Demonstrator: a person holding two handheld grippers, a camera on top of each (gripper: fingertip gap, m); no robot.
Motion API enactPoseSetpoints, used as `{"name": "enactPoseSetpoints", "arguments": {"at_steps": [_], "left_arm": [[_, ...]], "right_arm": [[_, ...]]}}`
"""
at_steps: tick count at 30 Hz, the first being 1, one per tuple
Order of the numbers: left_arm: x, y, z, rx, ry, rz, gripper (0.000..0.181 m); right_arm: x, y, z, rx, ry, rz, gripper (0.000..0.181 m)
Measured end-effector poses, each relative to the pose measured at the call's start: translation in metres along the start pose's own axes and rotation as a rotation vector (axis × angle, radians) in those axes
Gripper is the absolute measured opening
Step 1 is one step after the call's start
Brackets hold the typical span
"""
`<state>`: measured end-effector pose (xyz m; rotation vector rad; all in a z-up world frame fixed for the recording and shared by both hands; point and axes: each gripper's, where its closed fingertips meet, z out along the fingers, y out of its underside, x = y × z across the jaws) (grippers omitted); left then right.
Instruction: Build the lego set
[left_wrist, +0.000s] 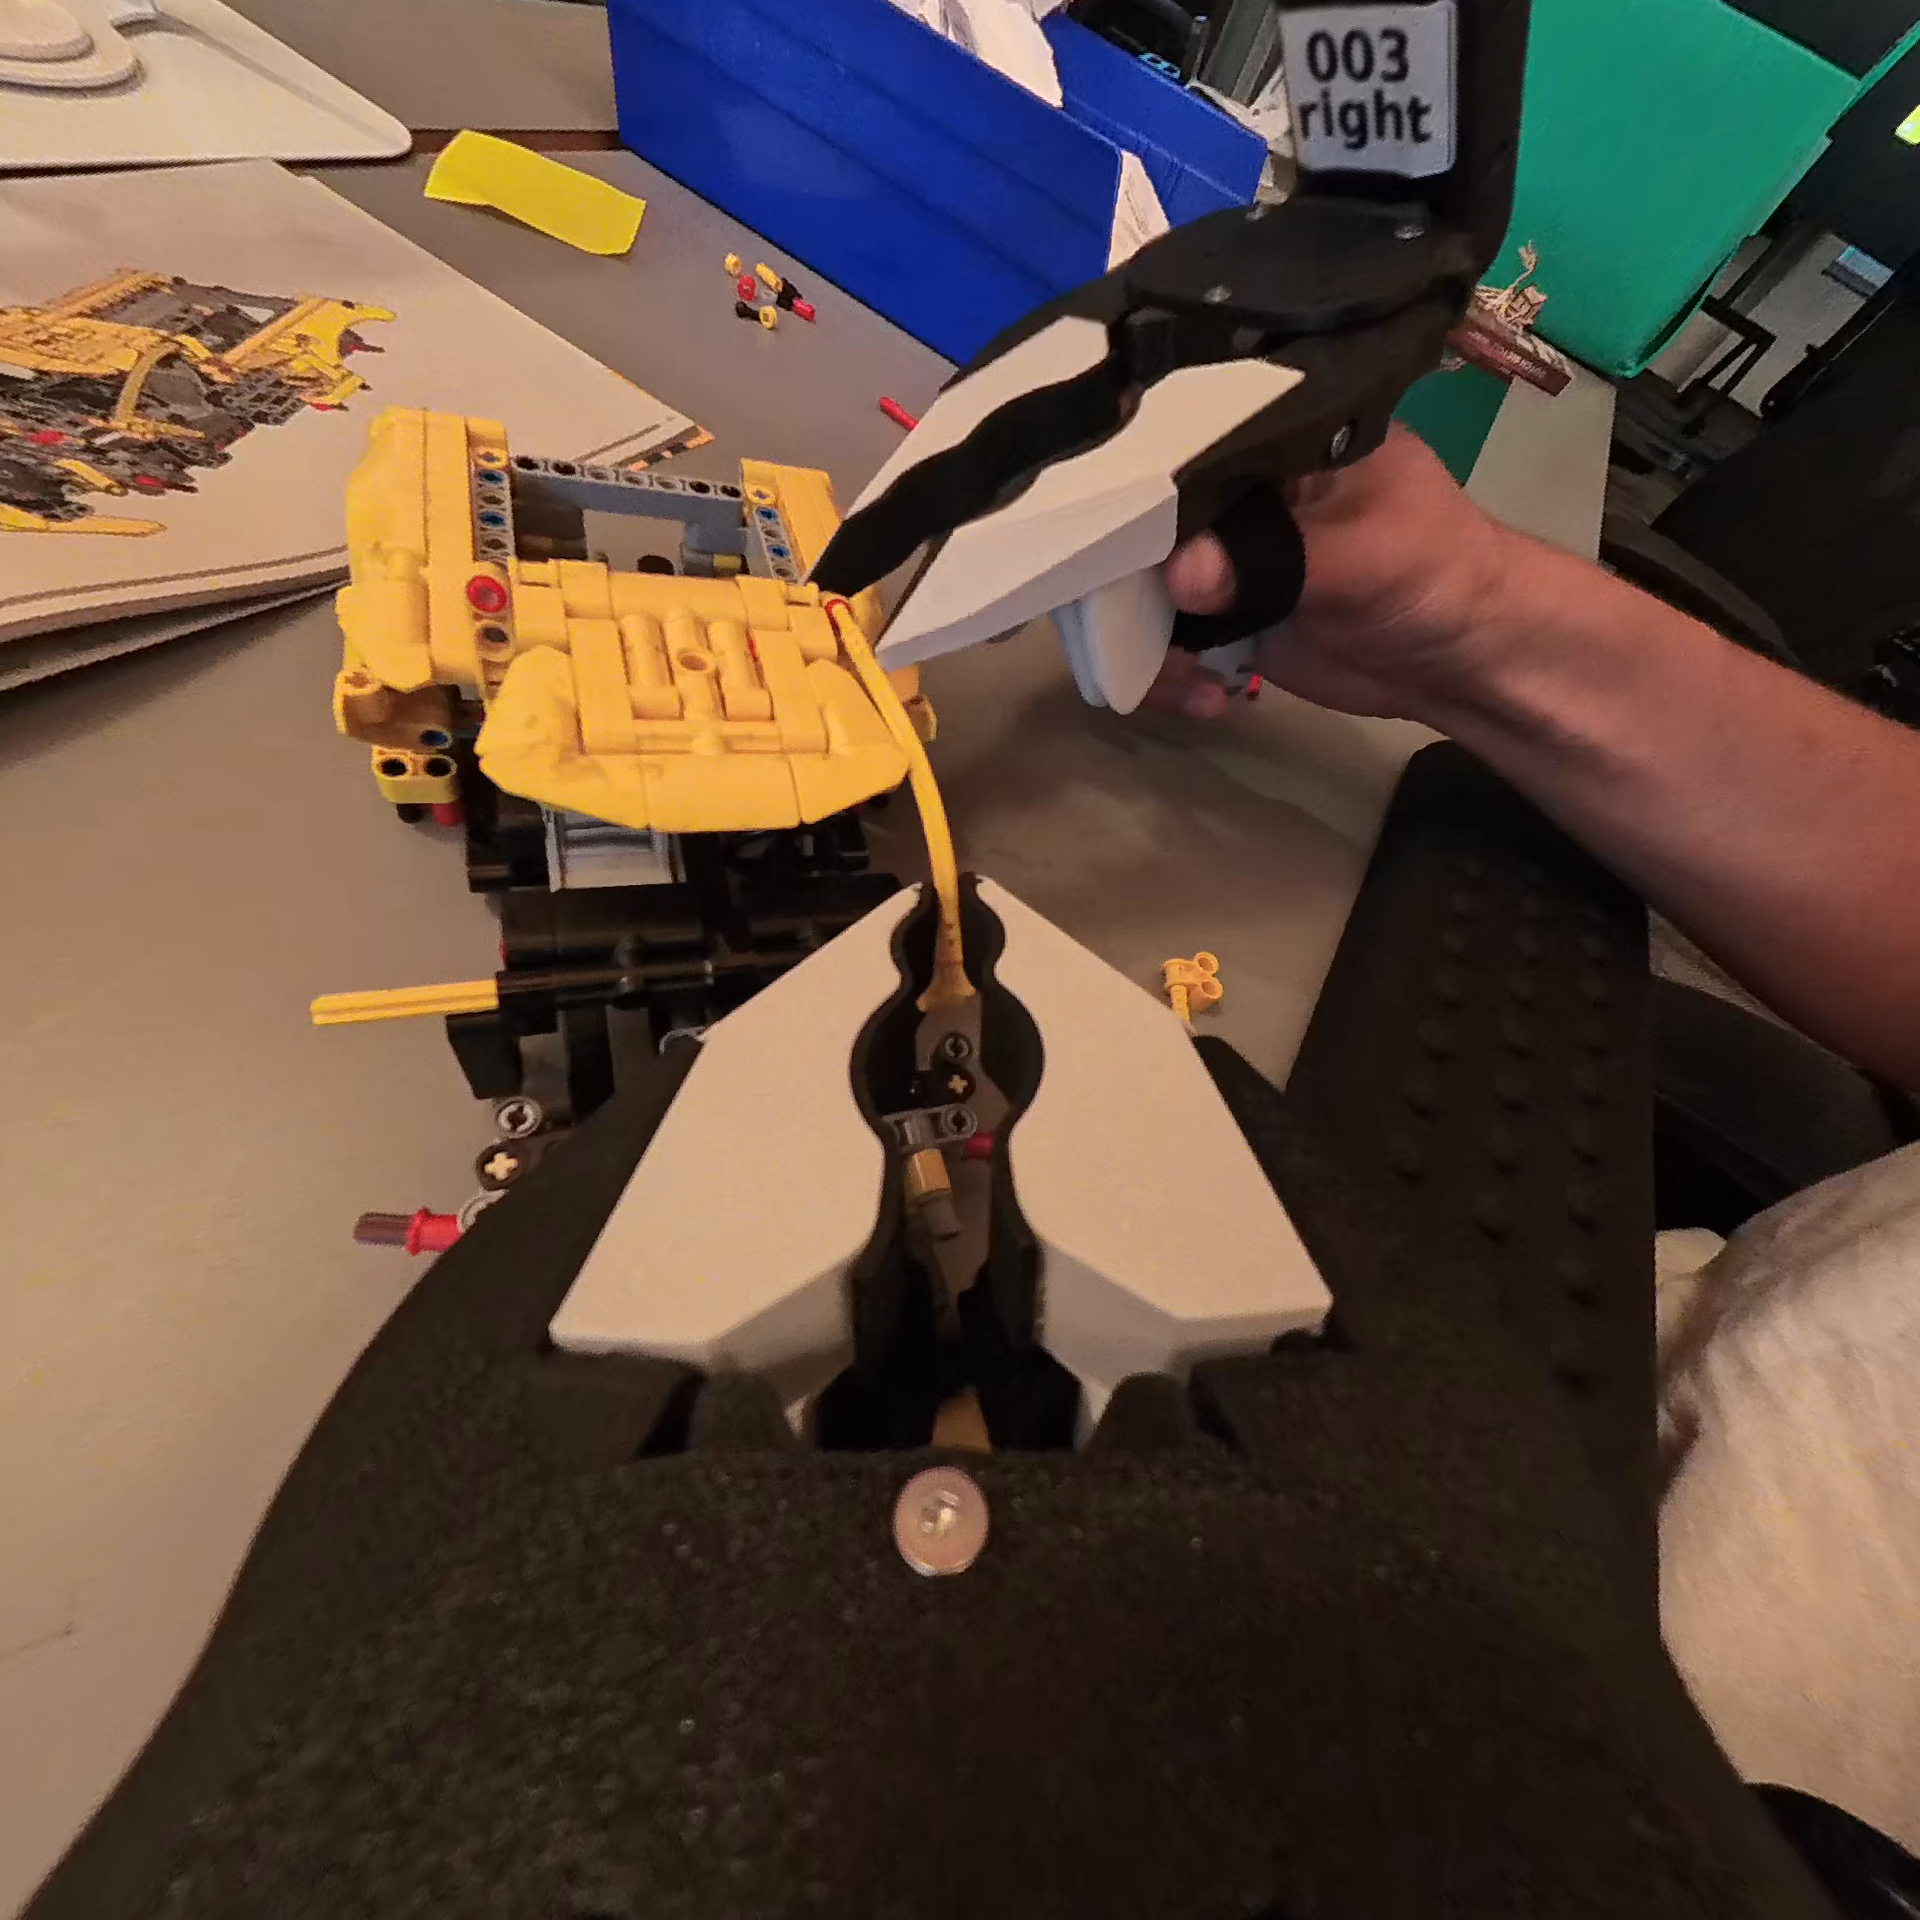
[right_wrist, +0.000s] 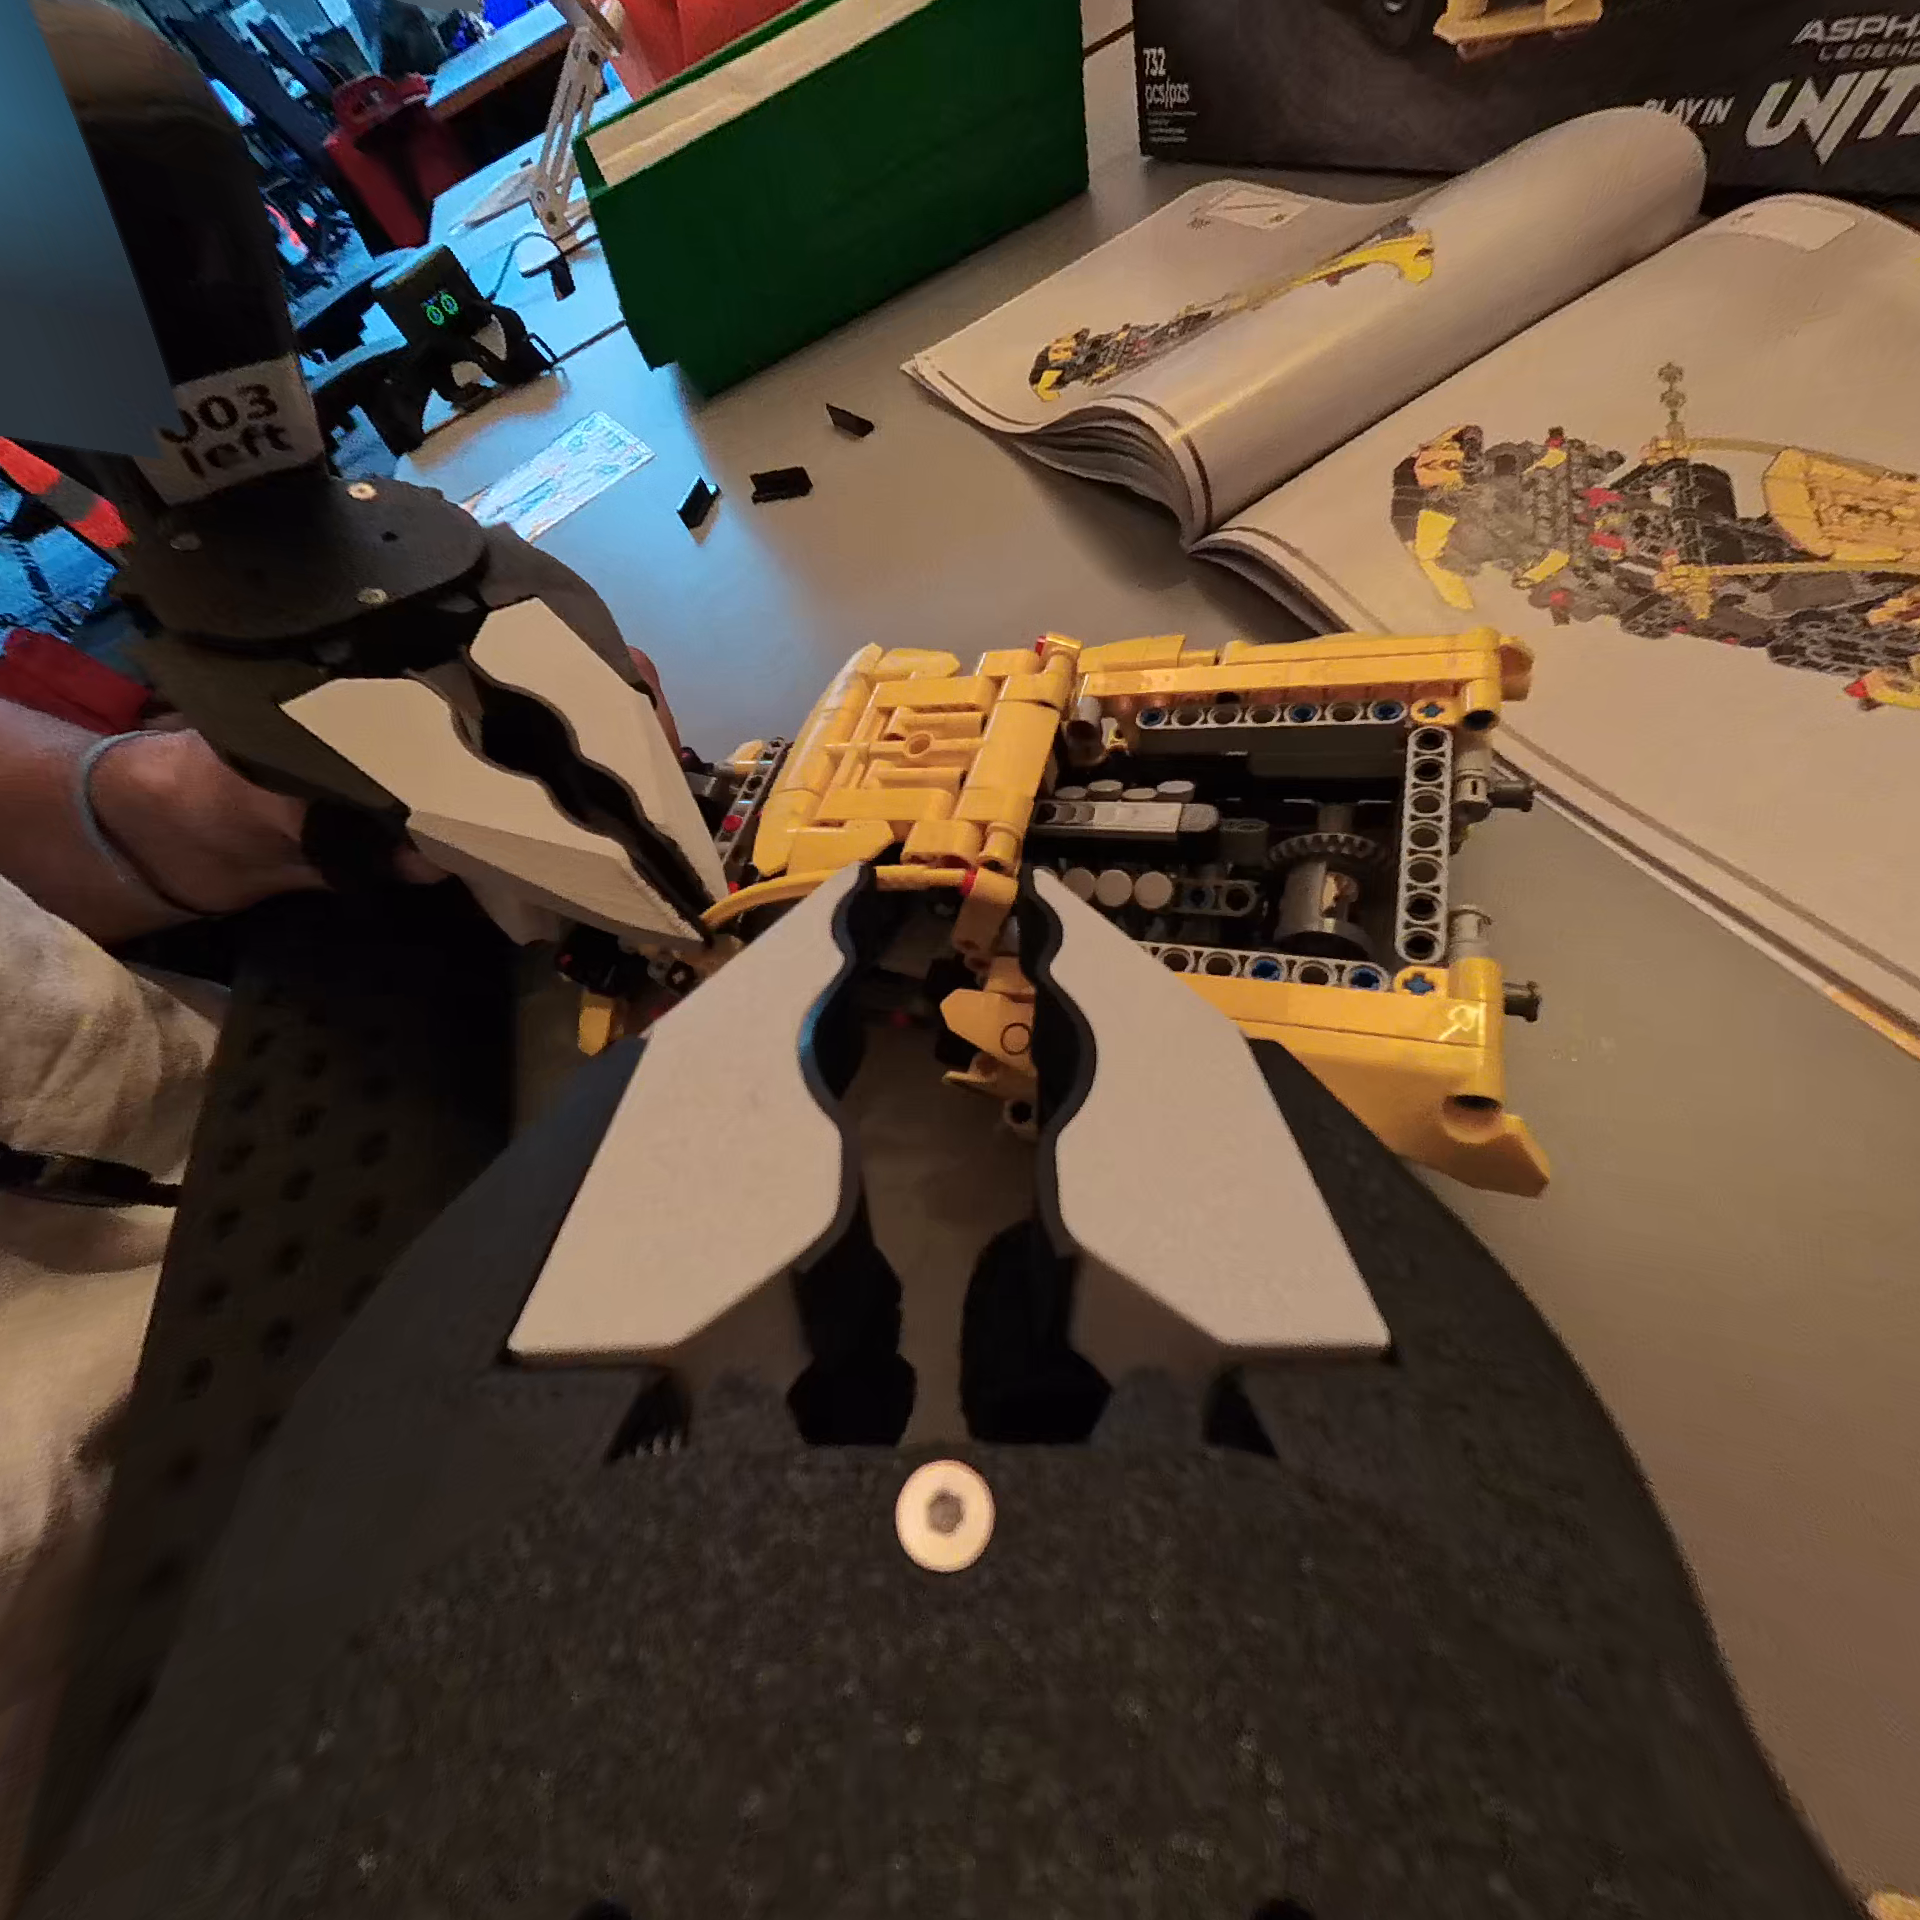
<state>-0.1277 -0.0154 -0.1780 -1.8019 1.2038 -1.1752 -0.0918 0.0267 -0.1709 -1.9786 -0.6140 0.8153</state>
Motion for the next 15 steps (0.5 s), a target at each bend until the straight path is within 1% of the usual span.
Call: {"name": "enactPoseSetpoints", "arguments": {"at_steps": [2,5,6,11,13,15], "left_arm": [[0.000,0.000,0.000,0.003,0.002,-0.004,0.003],[0.000,-0.001,0.000,0.007,0.005,-0.007,0.003],[0.000,-0.001,-0.001,0.007,0.005,-0.009,0.003],[0.000,-0.001,0.000,0.007,0.005,-0.009,0.003],[0.000,-0.001,0.000,0.006,0.005,-0.009,0.003],[0.000,-0.001,0.000,0.005,0.004,-0.009,0.003]], "right_arm": [[0.000,-0.001,-0.001,-0.006,0.032,-0.058,0.026],[-0.001,-0.007,-0.005,0.018,0.101,-0.232,0.027],[-0.004,-0.007,-0.005,0.012,0.102,-0.282,0.027],[-0.003,-0.006,-0.012,-0.109,0.203,-0.526,0.026],[-0.004,-0.010,-0.016,-0.152,0.223,-0.576,0.023],[-0.014,-0.016,-0.020,-0.167,0.198,-0.570,0.020]]}}
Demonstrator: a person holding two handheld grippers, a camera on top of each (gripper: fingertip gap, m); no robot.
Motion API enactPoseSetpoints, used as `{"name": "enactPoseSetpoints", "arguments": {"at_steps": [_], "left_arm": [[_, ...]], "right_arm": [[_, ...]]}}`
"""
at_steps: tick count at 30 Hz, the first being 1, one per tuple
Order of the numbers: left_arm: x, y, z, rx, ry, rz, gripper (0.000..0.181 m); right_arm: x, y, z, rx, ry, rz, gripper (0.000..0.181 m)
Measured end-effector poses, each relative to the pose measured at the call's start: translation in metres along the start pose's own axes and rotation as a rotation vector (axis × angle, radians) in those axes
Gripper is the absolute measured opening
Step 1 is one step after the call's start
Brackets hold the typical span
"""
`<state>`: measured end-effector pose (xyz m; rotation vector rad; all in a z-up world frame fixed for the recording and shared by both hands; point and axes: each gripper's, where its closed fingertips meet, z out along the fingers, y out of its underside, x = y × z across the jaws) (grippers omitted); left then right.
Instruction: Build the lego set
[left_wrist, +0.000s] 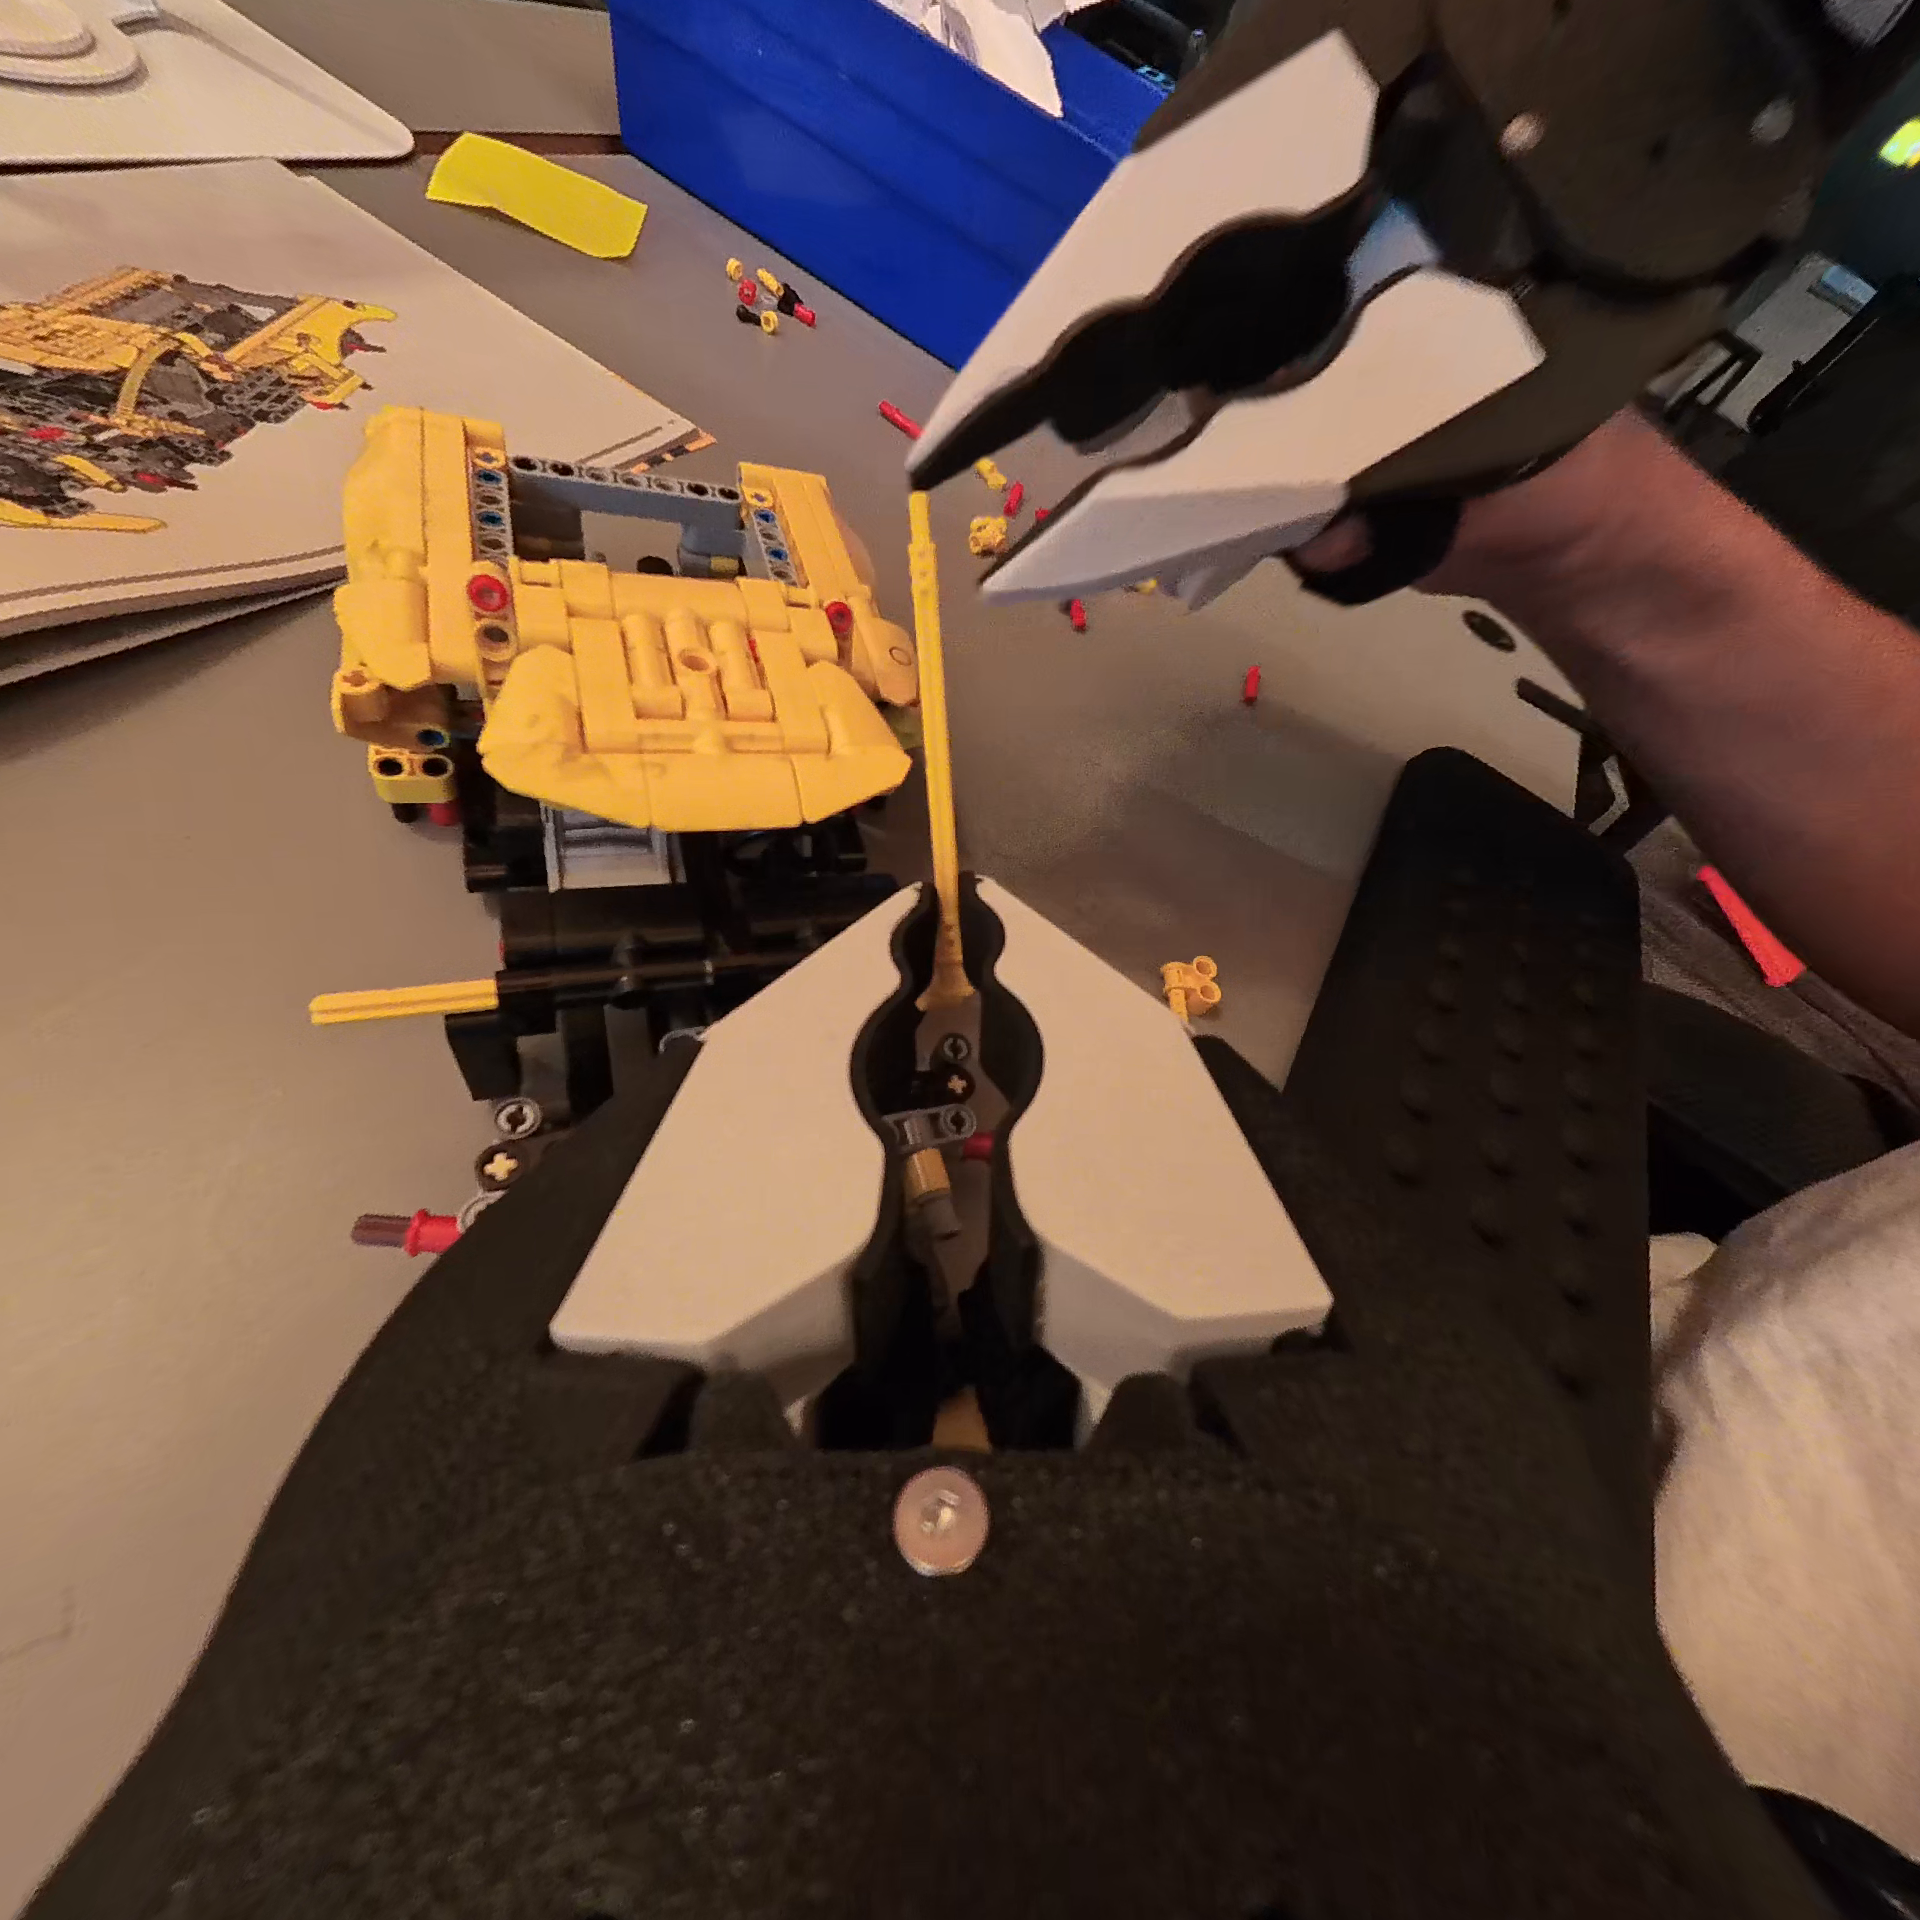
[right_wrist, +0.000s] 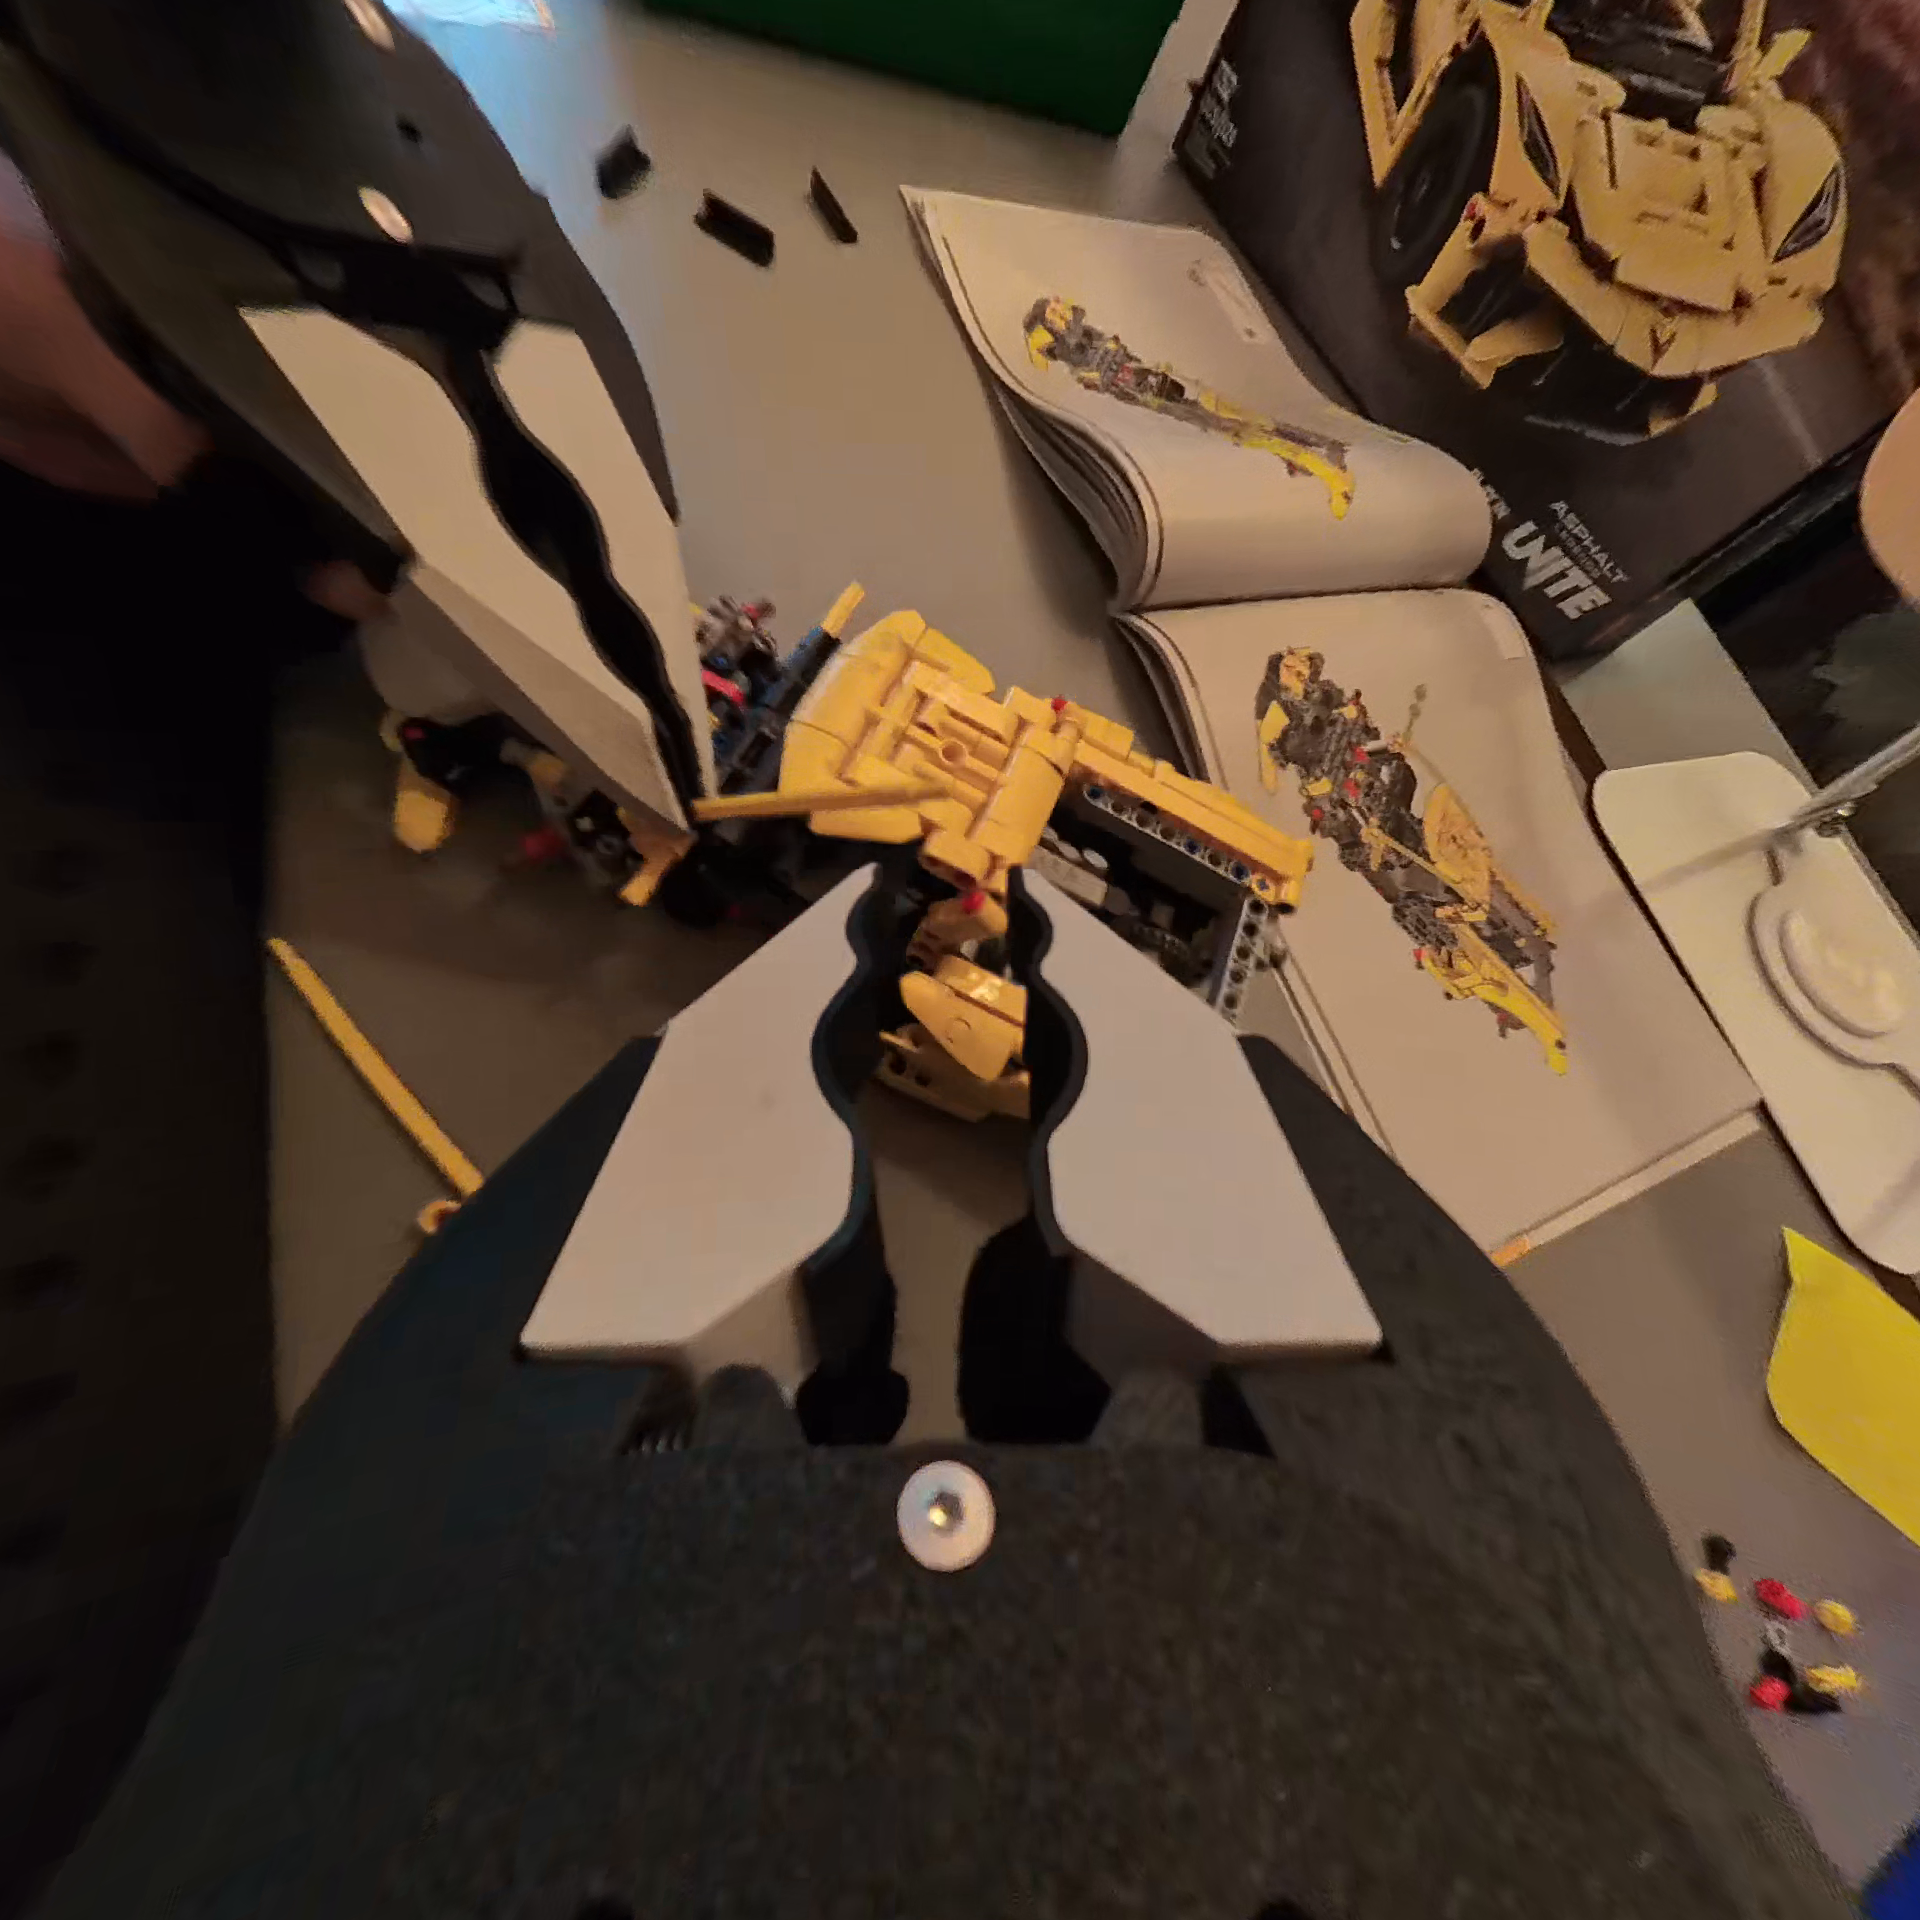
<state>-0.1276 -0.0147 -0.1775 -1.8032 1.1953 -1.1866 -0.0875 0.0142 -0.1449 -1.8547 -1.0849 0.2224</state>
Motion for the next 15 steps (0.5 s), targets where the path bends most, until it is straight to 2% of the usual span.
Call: {"name": "enactPoseSetpoints", "arguments": {"at_steps": [3,6,7,8,10,15], "left_arm": [[0.000,0.000,0.000,0.000,-0.002,0.002,0.003],[0.000,0.000,0.000,0.000,-0.004,0.006,0.003],[0.000,0.000,0.000,0.000,-0.005,0.006,0.003],[0.000,0.000,0.000,-0.001,-0.004,0.007,0.003],[0.000,0.000,0.000,0.001,-0.005,0.008,0.003],[0.000,0.001,0.001,-0.005,-0.016,0.024,0.003]], "right_arm": [[-0.005,-0.019,-0.007,0.078,-0.066,0.169,0.022],[-0.010,-0.003,0.011,0.025,-0.139,0.504,0.025],[-0.014,-0.002,0.015,0.062,-0.179,0.608,0.026],[-0.015,-0.006,0.017,0.126,-0.214,0.704,0.023],[-0.014,-0.015,0.015,0.265,-0.265,0.862,0.004],[-0.010,0.000,0.023,0.340,-0.314,1.344,0.004]]}}
